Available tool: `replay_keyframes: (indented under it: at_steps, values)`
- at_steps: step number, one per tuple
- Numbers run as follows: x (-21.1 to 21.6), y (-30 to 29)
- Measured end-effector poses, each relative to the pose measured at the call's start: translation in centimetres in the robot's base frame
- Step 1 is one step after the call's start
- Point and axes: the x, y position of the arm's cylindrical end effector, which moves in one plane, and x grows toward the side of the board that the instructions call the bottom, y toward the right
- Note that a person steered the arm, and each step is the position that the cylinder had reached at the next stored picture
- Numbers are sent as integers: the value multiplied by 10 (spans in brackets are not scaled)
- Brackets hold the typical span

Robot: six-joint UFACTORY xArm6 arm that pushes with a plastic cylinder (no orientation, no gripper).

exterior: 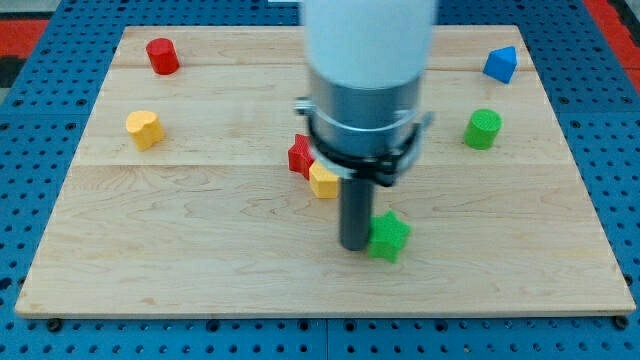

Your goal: Separate the yellow hexagon from the red star

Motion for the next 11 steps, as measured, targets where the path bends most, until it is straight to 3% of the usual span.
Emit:
replay_keyframes:
  at_steps: [2, 3, 4, 5, 6, 8, 10, 11]
  values:
    - [10, 106]
    - [-10, 81]
    - [-59, 62]
    - [-98, 25]
    - [-109, -34]
    - [-87, -76]
    - [-43, -72]
    - [-42, -65]
